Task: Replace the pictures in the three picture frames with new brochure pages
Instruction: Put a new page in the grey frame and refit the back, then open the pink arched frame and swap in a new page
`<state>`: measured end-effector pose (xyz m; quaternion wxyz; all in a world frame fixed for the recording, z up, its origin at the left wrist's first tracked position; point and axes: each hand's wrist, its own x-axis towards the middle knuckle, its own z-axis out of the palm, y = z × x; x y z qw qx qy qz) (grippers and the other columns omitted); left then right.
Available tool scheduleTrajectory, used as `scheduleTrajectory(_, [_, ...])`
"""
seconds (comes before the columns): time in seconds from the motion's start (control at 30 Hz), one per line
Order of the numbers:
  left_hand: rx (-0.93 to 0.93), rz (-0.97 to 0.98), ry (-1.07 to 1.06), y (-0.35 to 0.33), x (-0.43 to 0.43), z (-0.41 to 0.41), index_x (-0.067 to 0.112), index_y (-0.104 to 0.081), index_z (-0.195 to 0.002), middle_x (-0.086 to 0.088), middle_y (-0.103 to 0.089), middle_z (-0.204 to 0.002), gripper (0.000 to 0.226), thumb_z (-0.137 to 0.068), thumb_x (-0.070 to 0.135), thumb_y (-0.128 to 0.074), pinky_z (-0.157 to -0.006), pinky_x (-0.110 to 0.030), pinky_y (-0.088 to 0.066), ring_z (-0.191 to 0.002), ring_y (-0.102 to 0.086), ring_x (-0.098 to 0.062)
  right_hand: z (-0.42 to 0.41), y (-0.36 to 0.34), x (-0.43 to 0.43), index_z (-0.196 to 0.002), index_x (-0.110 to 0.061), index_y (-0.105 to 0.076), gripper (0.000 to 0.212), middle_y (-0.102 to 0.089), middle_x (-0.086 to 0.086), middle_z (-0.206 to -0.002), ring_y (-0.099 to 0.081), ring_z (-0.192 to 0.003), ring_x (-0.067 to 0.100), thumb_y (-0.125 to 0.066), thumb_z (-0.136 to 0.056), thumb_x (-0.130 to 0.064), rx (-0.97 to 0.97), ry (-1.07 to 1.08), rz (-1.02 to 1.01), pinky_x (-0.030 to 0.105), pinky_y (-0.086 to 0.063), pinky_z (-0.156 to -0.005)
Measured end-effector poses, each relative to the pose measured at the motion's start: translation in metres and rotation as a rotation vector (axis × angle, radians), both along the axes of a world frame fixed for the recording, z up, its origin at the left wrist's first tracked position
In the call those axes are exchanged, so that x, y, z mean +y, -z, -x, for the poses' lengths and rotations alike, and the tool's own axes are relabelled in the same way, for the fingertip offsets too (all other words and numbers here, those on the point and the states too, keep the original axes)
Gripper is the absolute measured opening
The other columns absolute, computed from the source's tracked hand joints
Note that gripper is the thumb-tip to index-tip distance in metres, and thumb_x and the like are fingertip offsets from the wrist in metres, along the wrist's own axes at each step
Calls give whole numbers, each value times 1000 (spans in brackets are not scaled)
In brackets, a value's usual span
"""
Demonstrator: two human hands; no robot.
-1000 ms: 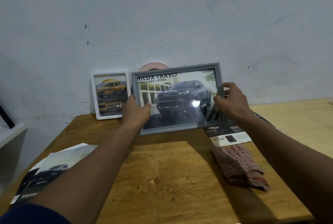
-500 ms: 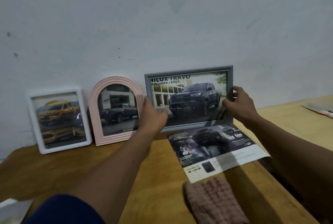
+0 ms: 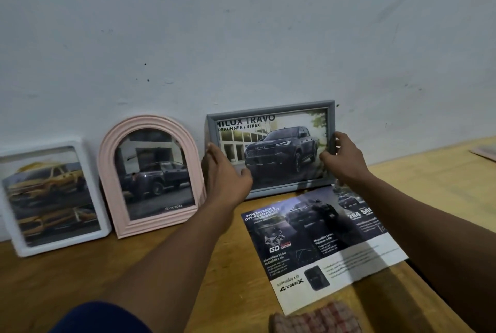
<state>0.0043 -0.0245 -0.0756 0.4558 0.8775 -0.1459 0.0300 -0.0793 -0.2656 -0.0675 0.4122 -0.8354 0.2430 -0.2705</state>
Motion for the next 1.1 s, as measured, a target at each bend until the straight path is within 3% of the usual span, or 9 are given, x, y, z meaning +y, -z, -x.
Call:
scheduleTrajectory(0.13, [-64, -30, 13, 8, -2, 5, 15, 24, -156, -1, 28, -165, 99, -100, 25, -57, -105, -24, -10, -155, 8, -24, -2, 2, -1, -144, -17, -37, 60, -52, 4, -115, -62, -100, 33, -62, -90, -20, 22, -30, 22, 48, -56, -80])
scheduleTrajectory(0.27, [-141, -82, 16, 6, -3, 14, 13, 22, -157, -3, 32, -163, 97, -100, 28, -55, -107, -21, -1, -153, 19, -22, 4, -1, 1, -146, -20, -36, 61, -56, 14, -131, -62, -104, 35, -61, -91, -21, 40, -53, 43, 47, -56, -81])
scheduleTrajectory(0.4, [-149, -118, 24, -2, 7, 25, 19, 19, -158, 0, 25, -166, 96, -100, 31, -56, -113, -27, -2, -154, 16, -21, 13, -12, 16, -147, -12, -39, 59, -52, 16, -140, -57, -115, 34, -61, -92, -19, 30, -32, 90, 49, -52, -93])
scheduleTrajectory(0.57, [-166, -162, -11, -21, 56, 35, 25, 13, -160, 2, 15, -169, 93, -99, 31, -57, -122, -45, -8, -155, 13, -23, 11, -34, 81, -125, -11, -62, 33, -69, 11, -112, -63, -105, 28, -57, -93, -17, 23, -193, 144, 47, -52, -95])
scheduleTrajectory(0.67, [-209, -207, -123, -27, 101, 28, 22, 3, -162, -2, 1, -170, 87, -98, 35, -56, -123, -46, -14, -155, 3, -25, 3, -39, 139, -124, -10, -62, 32, -69, 8, -103, -65, -99, 23, -59, -93, -16, 35, -364, 100, 43, -53, -93])
scheduleTrajectory(0.8, [-208, -215, -267, -23, 162, 16, 21, -9, -160, -8, -16, -165, 85, -95, 35, -61, -119, -51, -29, -151, -17, -31, -20, -29, 204, -135, -11, -51, 44, -64, 2, -113, -61, -105, 19, -61, -95, -23, 44, -471, 44, 43, -52, -96])
scheduleTrajectory(0.93, [-162, -123, -295, -15, 199, 6, 22, -15, -158, -7, -24, -160, 80, -95, 26, -64, -109, -47, -43, -143, -32, -33, -41, -15, 242, -137, -13, -44, 42, -59, 6, -123, -56, -106, 20, -56, -98, -24, 44, -457, -19, 32, -50, -83])
scheduleTrajectory(1.0, [-137, -65, -291, -11, 206, 3, 24, -17, -158, -5, -29, -157, 78, -96, 25, -64, -103, -44, -45, -139, -39, -33, -49, -7, 253, -143, -14, -38, 50, -55, 10, -134, -57, -116, 26, -56, -97, -26, 30, -423, -54, 40, -53, -92])
scheduleTrajectory(1.1, [-92, -1, -284, -4, 209, -1, 35, -14, -157, -3, -33, -156, 80, -95, 28, -65, -104, -47, -47, -138, -41, -33, -59, 2, 260, -130, -15, -42, 38, -56, 10, -124, -58, -111, 27, -59, -96, -23, 25, -361, -83, 42, -55, -90])
